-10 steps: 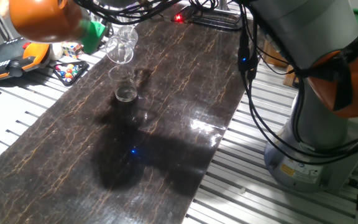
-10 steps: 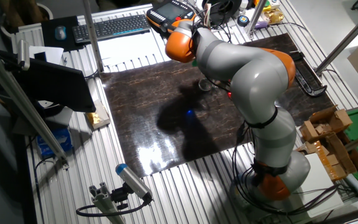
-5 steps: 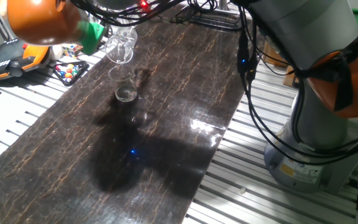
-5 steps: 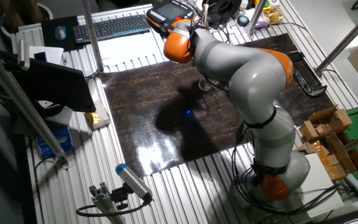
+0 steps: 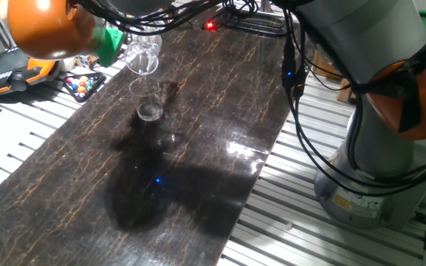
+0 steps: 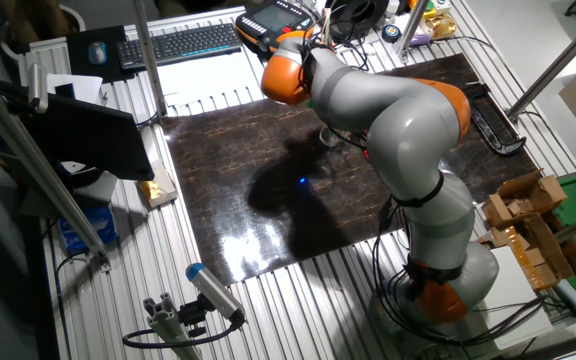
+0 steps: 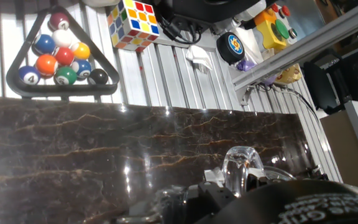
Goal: Pour the water from one cup into another empty cup
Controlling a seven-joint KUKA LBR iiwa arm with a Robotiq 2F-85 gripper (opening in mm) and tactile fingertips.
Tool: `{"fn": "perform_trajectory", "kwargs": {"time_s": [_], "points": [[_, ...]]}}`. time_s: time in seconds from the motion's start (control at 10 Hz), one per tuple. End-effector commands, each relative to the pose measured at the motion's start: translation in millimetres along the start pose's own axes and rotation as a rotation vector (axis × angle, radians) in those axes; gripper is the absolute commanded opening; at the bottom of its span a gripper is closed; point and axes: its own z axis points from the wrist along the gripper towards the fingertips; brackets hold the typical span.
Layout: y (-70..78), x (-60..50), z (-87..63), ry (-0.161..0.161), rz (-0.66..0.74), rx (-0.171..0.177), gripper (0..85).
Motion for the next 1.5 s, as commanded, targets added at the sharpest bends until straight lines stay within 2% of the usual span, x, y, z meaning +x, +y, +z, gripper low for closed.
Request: {"fn": "perform_trajectory", "kwargs": {"time_s": [0.0, 0.7, 1.4], "points": [[0.4, 0.2, 0.0, 0.000, -0.009, 0.000, 0.7], [2.6, 0.3, -0.5, -0.002, -0.095, -0.007, 0.7], [6.2, -1.7, -3.8, -0.010, -0.137, 0.018, 0.7]]}}
